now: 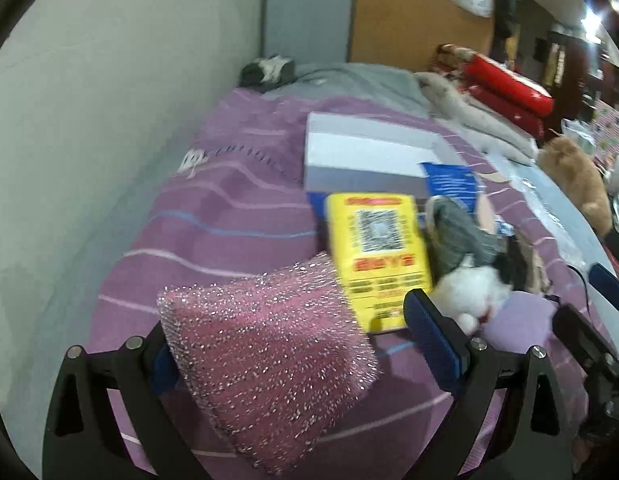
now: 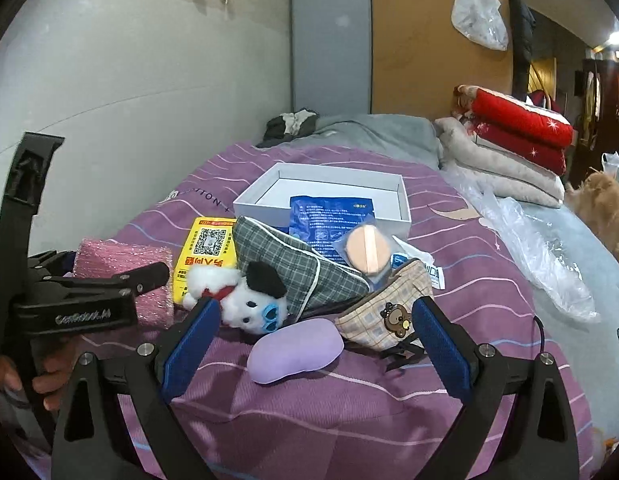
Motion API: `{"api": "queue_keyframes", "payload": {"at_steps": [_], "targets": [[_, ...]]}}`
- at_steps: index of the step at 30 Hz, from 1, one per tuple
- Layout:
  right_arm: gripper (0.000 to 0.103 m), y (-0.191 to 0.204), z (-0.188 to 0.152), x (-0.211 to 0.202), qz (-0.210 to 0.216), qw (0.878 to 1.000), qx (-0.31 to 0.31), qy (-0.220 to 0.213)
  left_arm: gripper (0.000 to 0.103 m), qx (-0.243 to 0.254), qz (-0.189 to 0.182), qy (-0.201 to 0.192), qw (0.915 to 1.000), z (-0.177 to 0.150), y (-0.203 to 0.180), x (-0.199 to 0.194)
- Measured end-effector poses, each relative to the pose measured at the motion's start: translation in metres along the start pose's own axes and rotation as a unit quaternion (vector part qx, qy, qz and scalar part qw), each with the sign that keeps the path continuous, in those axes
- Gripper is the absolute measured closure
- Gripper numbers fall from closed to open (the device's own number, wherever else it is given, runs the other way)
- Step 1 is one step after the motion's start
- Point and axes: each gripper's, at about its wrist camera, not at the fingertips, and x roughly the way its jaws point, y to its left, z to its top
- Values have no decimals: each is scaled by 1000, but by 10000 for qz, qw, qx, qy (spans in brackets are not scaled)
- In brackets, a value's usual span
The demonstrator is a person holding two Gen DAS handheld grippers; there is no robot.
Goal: Organize soft objects
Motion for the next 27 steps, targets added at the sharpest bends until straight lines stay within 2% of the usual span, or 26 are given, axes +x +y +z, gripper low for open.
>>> {"api": "queue_keyframes", "payload": {"at_steps": [3,7,10,13,16,17,19,21,22,24,26,27], "targets": [[5,0,-1,1,5,10000,-21,11,6,-139,-50,183,9997,-1,5,10],[5,1,0,2,-15,10000,-49,41,6,-97,558,-120,9983,4,11,7],[5,2,0,2,-34,10000,-40,28,6,-583,939,-318,9934,11,33,4],[5,3,-1,3,-30,10000,-53,35,6,-1282,1093,-224,9854,13,60,8],[5,3,0,3,-32,10000,-46,33,6,-1499,1049,-168,9830,11,68,10],[5,3,-1,3,-32,10000,-40,29,6,-1444,951,-170,9848,10,66,10],[5,3,-1,3,-32,10000,-41,29,6,-1203,533,-227,9910,11,55,8],[5,3,-1,3,-26,10000,-47,26,6,-897,-67,-288,9955,9,39,3],[5,3,-1,3,-17,10000,-50,20,6,-681,-496,-280,9961,8,28,0],[5,3,-1,2,11,10000,-44,9,6,-359,-1023,-219,9939,8,14,-3],[5,2,0,2,70,10000,-22,8,6,-56,-1328,-243,9908,7,0,-7],[5,2,0,1,87,10000,-15,-5,6,53,-1353,-291,9904,7,-5,-9]]}}
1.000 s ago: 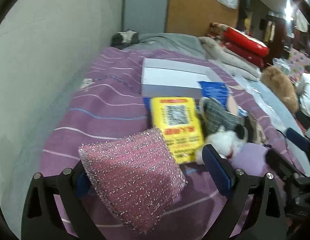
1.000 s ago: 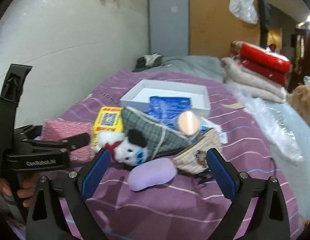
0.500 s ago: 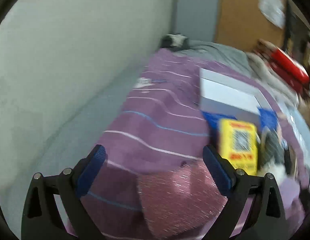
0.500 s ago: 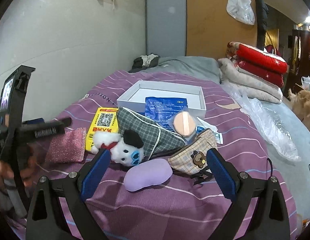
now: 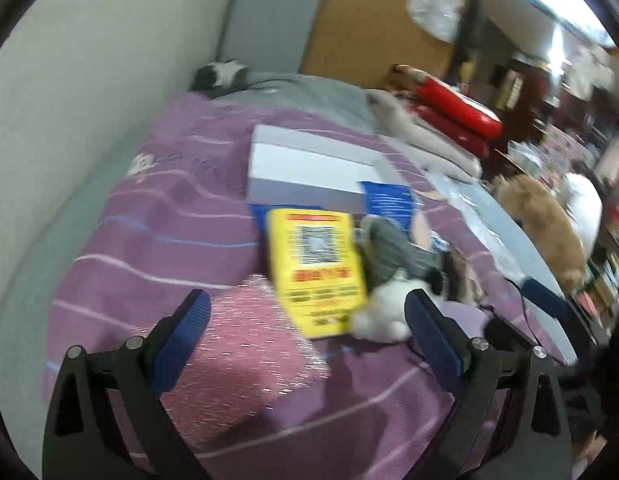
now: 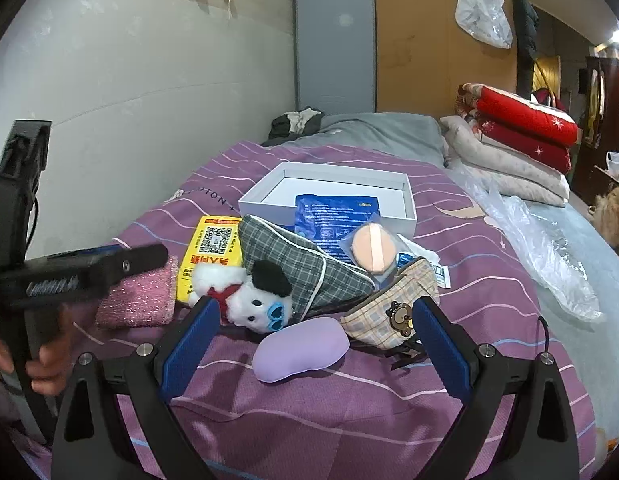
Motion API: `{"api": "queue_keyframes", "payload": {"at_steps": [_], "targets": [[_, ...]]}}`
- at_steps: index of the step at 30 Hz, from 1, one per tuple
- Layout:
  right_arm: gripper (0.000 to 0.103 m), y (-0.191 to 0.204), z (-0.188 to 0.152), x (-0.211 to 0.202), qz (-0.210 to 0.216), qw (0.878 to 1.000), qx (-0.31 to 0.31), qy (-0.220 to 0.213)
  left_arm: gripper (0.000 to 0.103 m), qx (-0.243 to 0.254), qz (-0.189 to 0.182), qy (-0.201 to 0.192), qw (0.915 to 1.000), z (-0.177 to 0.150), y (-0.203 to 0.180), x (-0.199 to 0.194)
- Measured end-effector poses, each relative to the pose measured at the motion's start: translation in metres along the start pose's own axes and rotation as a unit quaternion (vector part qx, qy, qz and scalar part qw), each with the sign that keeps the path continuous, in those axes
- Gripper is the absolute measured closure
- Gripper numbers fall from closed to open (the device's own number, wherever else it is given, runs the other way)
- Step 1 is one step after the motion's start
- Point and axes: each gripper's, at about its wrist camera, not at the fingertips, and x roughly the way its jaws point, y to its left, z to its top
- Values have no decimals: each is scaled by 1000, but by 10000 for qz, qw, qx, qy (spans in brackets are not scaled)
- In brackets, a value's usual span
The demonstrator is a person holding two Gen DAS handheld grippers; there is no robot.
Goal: Organize soft objects
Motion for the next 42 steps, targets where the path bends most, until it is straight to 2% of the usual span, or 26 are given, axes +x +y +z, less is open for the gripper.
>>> {"api": "queue_keyframes", "payload": {"at_steps": [5,8,12,16,33,35,37,39,42], "targets": [[5,1,0,-3,-31,10000,-15,-63,17,172,-9,41,9998,2,-16,3],[5,0,1,-3,-19,10000,9,-73,25,155,-25,96,9998,1,-15,6],[5,-6,1,-2,31,9999,118,-42,40,107,7,159,9998,-9,-8,3],[5,-5,1,0,105,9999,114,48,48,125,90,112,9998,-11,-8,1],[5,-1,1,2,330,9993,53,169,48,175,-209,323,9991,-13,-10,3],[5,-3,1,3,339,9992,75,175,46,171,-237,353,9990,-13,-10,4],[5,-4,0,3,391,9990,116,194,36,168,-250,384,9988,-14,-10,4],[5,-5,0,4,434,9987,143,215,32,172,-251,399,9987,-14,-10,4],[5,-7,0,6,430,9986,158,254,28,174,-238,421,9987,-14,-10,4]]}}
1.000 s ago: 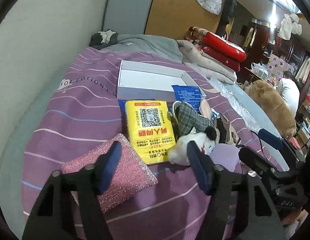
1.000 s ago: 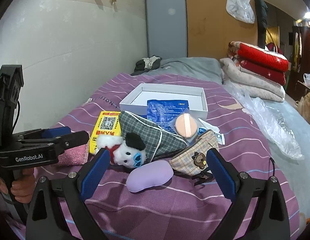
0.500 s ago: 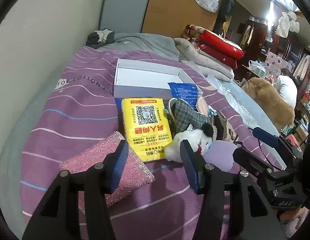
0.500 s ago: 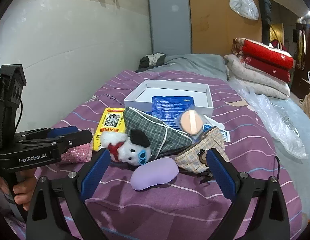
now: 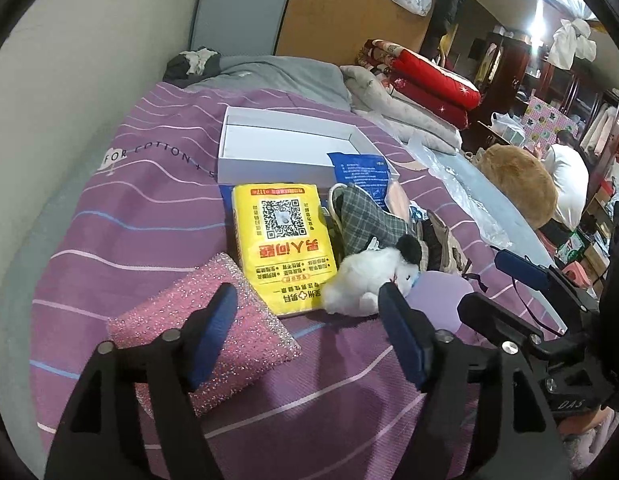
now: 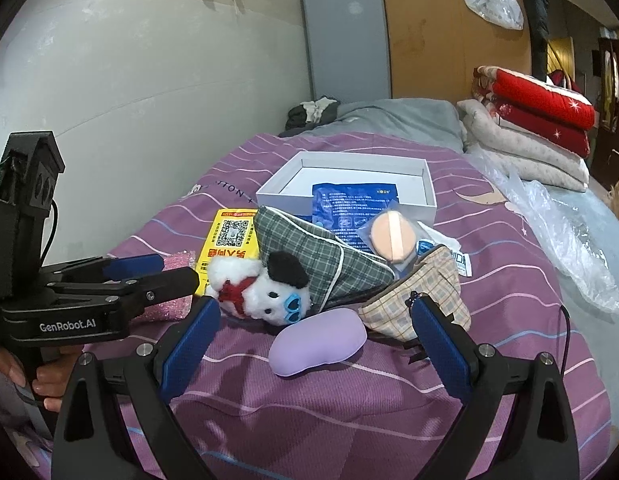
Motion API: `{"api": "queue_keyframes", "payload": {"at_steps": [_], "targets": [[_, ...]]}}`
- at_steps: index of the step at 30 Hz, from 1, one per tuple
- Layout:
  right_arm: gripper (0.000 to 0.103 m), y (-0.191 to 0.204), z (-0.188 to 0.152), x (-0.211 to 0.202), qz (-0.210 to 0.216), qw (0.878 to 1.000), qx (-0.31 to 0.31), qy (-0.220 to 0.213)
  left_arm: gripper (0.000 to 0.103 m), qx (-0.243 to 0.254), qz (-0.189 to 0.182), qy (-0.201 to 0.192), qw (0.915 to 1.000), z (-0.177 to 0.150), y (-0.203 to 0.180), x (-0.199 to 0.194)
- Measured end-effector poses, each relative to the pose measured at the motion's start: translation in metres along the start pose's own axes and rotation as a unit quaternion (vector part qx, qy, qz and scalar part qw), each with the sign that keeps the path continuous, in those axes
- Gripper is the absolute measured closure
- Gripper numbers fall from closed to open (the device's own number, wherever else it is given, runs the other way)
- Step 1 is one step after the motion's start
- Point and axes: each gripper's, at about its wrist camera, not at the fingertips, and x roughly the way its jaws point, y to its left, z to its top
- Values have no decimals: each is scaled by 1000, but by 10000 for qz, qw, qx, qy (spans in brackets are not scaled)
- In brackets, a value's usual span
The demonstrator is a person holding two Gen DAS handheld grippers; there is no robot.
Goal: Organize soft objects
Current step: 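Move the right tool toward the lavender pillow while the left tool approaches the white plush, then close the right tool on the lavender pillow while the left tool grasps the white plush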
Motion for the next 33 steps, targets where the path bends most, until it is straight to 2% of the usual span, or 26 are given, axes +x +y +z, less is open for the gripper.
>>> {"api": "queue_keyframes", "payload": {"at_steps": [8,15,23,29,31,33], "targets": [[5,-3,0,11,215,9993,-4,292,27,-52,-89,145,9998,0,6,3],[21,-6,-3,23,249,9978,60,605,27,-13,-394,180,9991,-1,6,2],[21,-9,-8,30,275,9962,149,810,28,-77,-750,201,9970,-1,6,3],[36,-6,-12,37,297,9947,59,985,38,-103,-880,359,9954,5,1,16],[44,-7,-13,40,309,9940,74,1051,44,-91,-909,461,9948,6,-1,22],[46,-9,-14,41,331,9934,99,1094,48,-89,-927,525,9943,7,-3,26]]}}
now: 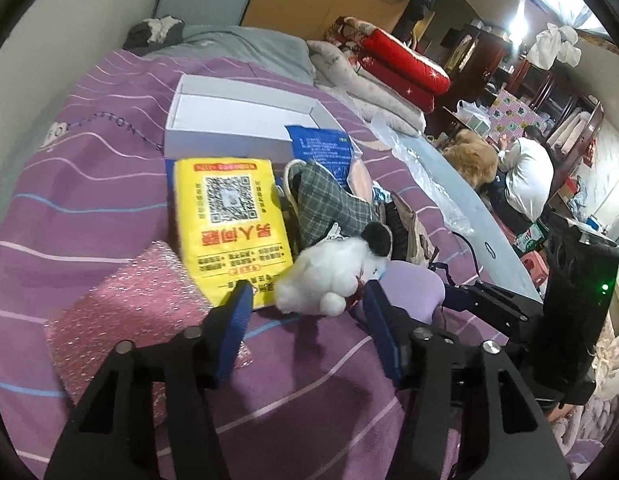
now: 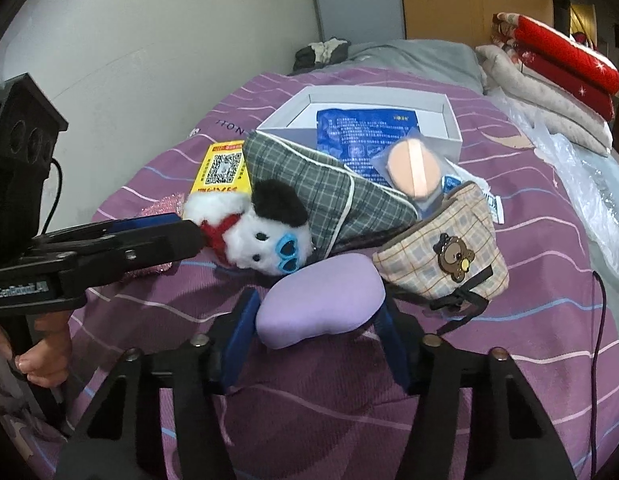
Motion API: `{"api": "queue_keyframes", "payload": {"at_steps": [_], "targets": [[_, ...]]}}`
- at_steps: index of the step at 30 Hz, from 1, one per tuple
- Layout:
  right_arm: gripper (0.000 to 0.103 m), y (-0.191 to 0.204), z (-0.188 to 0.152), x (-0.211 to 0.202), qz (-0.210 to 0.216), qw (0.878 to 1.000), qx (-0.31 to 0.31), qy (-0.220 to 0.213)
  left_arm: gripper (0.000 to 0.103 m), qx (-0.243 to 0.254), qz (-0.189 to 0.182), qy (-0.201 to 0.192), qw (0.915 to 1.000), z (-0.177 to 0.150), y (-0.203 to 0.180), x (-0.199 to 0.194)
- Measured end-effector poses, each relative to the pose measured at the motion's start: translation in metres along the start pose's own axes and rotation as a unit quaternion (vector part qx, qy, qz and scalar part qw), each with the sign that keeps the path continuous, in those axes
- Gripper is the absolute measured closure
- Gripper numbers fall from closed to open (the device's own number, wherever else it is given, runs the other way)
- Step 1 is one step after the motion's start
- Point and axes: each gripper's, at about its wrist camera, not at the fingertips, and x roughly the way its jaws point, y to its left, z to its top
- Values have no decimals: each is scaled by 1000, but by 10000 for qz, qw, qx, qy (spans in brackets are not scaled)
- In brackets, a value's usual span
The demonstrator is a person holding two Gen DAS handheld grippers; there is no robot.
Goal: Organize soft objects
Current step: 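Close the right tool on the lavender pillow while the left tool grasps the white plush, then lift and carry the pillow and plush with both tools over the white box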
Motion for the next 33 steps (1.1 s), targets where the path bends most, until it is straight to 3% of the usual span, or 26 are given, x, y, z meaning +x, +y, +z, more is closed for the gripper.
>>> {"api": "queue_keyframes", "payload": {"at_steps": [11,14,15,16,24,33], "targets": [[56,-6,0,-4,112,9999,103,-76,64,140,9,142,9998,7,-10,13],[59,-8,0,-7,162,9997,160,-122,73,131,74,180,9997,8,-10,12],[61,-8,0,-9,193,9995,187,-148,79,132,91,184,9997,8,-9,12],[62,-9,1,-11,217,9994,207,-171,92,141,115,195,9996,9,-10,11],[66,-14,14,-37,621,9963,362,-470,92,215,-32,261,9994,16,-21,-3],[66,-37,60,-66,677,9937,485,-747,92,342,-185,-115,9992,56,-38,-35]]}}
